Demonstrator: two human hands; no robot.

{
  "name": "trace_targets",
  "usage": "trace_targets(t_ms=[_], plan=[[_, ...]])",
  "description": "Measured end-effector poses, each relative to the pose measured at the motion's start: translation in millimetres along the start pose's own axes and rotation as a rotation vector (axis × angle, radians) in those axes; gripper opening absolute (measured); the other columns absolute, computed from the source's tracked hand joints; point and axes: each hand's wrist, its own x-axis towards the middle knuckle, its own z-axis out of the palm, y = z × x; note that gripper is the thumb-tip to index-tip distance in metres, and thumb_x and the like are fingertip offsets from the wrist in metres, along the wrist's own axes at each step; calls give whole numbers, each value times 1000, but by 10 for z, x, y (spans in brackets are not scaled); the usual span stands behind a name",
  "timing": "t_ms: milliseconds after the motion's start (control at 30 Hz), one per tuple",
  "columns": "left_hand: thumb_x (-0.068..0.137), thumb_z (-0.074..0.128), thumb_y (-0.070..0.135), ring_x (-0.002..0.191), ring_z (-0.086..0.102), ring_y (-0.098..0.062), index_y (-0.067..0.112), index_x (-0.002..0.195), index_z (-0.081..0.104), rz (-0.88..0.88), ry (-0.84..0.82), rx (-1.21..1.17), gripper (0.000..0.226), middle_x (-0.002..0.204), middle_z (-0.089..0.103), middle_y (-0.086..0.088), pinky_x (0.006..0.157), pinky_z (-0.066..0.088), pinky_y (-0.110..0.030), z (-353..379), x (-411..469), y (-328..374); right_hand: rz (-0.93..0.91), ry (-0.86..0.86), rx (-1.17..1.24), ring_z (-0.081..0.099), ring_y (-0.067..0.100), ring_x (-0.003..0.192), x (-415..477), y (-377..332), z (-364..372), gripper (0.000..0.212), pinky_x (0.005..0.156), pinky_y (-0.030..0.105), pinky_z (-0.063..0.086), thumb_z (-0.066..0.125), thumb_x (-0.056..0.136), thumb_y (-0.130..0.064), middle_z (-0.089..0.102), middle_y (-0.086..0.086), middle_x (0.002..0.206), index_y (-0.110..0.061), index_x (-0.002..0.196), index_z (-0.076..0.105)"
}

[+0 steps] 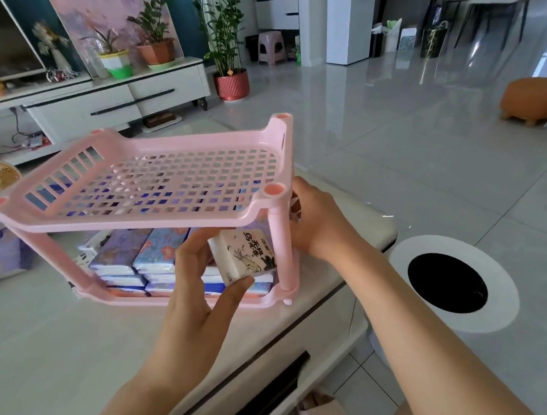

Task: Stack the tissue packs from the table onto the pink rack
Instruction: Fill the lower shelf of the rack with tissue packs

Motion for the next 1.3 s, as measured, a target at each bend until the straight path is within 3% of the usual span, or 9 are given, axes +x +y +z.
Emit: trace_targets(t_ms=[133,233,433,667,833,900,1000,1167,1300], plan=[[80,54,30,115,51,-3,21,132,31,0,-5,1,57,118,48,25,91,39,-9,-2,7,3,3,-8,-1,55,12,89,30,17,56,45,64,16,44,64,81,-14,55,-3,106,-27,121,49],[82,60,21,114,53,-5,18,131,32,-14,10,-28,57,117,51,22,92,42,-13,3,8,19,-42,-14,-10,52,10,81,-14,15,36,42,62,20,41,58,78,-10,54,-2,102,-34,112,49],[80,59,-16,100,61,-3,32,113,37,-76,123,-133,62,108,57,9,80,49,-16,62,-6,30,-35,35,97,52,8,88,-211,-36,-117,62,70,14,41,58,83,-8,49,-2,119,-32,136,38],[80,58,5,109,52,0,32,115,33,43,81,28,51,115,45,31,90,42,-14,94,63,-22,-35,10,93,50,10,97,-238,-95,-91,52,76,15,36,60,85,-9,47,-4,126,-27,131,45],[84,51,36,111,50,-19,32,129,27,34,-33,207,51,123,48,2,92,42,-30,113,93,-57,-17,-27,111,47,3,92,-226,-124,-101,47,62,0,37,58,87,-8,49,-4,130,-23,130,48],[86,54,28,109,49,-16,20,135,28,37,-67,240,56,123,49,-2,92,41,-25,102,147,-40,-1,-42,137,47,2,88,-222,-119,-123,47,61,-7,34,56,88,-5,48,-4,130,-21,132,48],[88,58,8,108,44,-3,33,133,26,24,-126,240,61,126,47,7,87,34,-6,58,246,1,20,-74,160,47,-6,79,-208,-105,-162,47,59,-7,33,52,89,-1,48,-5,125,-21,132,49],[88,55,15,101,41,-15,17,137,37,45,-173,288,52,118,46,2,86,36,-24,61,325,-11,38,-121,125,52,7,87,-138,-47,-202,46,65,2,38,59,88,-9,51,-5,130,-27,130,52],[89,53,18,113,41,-4,12,136,42,57,-257,338,49,125,46,-2,92,31,-11,30,393,-2,46,-129,178,55,4,81,-94,-47,-234,45,68,11,41,63,86,-11,56,-5,126,-29,127,55]])
